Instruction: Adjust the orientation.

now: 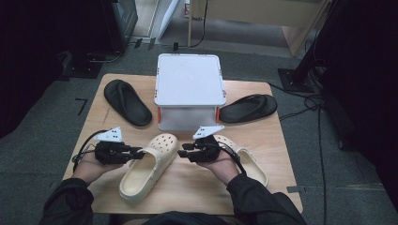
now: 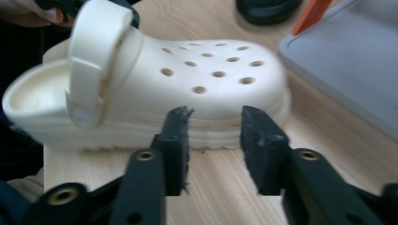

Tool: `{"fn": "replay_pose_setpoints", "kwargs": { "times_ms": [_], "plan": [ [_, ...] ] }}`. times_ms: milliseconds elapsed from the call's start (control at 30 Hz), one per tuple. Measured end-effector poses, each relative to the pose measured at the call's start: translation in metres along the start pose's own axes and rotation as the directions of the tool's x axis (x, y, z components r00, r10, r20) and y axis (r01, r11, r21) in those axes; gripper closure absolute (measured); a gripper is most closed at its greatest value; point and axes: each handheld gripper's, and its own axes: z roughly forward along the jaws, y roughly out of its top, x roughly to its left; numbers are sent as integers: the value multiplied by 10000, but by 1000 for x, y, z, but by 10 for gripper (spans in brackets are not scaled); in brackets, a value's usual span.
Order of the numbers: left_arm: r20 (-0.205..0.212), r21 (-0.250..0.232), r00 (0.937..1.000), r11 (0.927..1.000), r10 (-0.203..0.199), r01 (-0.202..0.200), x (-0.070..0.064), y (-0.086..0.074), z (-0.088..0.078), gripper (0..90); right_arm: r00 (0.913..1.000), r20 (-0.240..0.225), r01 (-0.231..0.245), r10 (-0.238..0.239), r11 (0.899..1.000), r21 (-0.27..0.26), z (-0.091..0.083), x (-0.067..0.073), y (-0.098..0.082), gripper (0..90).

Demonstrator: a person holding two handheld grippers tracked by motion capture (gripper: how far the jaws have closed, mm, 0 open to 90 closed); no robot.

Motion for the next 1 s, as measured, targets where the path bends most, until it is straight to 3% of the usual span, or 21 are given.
{"fn": "replay_pose_setpoints", "kwargs": {
  "times_ms": [33, 100, 200, 267, 333, 433, 533, 567, 600, 633, 667, 767, 1000],
  "plan": [
    [71, 200, 9999, 9998, 89, -90, -1, 1, 3, 746, 10000, -6, 10, -10, 10000, 60, 3, 2, 0, 664],
    [167, 124, 9998, 9999, 96, -98, -2, 1, 4, 736, 10000, -18, 24, -24, 10000, 94, 7, 3, -1, 674],
    [56, 24, 9998, 9999, -167, 167, 0, 1, 2, 702, 10000, 21, 81, -82, 9995, 319, 16, 7, -2, 694],
    [-29, 201, 9993, 9991, -375, 376, 2, 0, -5, 539, 9996, 96, 273, -278, 9983, 511, 22, 10, -4, 721],
    [-32, 88, 9993, 9992, -380, 380, 2, 0, -9, 528, 9996, 103, 274, -279, 9984, 495, 23, 10, -4, 725],
    [-31, -485, 9976, 9964, -696, 693, 6, -7, -29, 549, 9995, 182, 249, -258, 9985, 491, 24, 9, -5, 735],
    [-248, -474, 9949, 9942, -978, 966, 10, -11, -33, 674, 9997, 188, 154, -165, 9981, 598, 26, 7, -6, 736],
    [-291, -237, 9922, 9924, -1215, 1209, 14, -15, -30, 697, 9997, 196, 122, -135, 9979, 640, 26, 7, -6, 736],
    [-291, -237, 9922, 9924, -1215, 1209, 14, -15, -30, 715, 9997, 196, 122, -135, 9979, 640, 26, 7, -6, 736],
    [-202, 150, 9903, 9904, -1374, 1377, 17, -17, -22, 730, 9998, 176, 91, -102, 9979, 634, 28, 6, -7, 736],
    [-202, 150, 9903, 9904, -1374, 1377, 17, -17, -22, 732, 9998, 168, 37, -48, 9979, 649, 29, 5, -7, 737],
    [-14, 837, 9913, 9878, -1316, 1313, 17, -18, -7, 740, 9998, 187, 62, -75, 9975, 704, 30, 5, -7, 736],
    [-76, 912, 9911, 9869, -1328, 1330, 17, -17, -2, 759, 9996, 274, 86, -103, 9981, 617, 34, 3, -7, 735]
  ]
}}
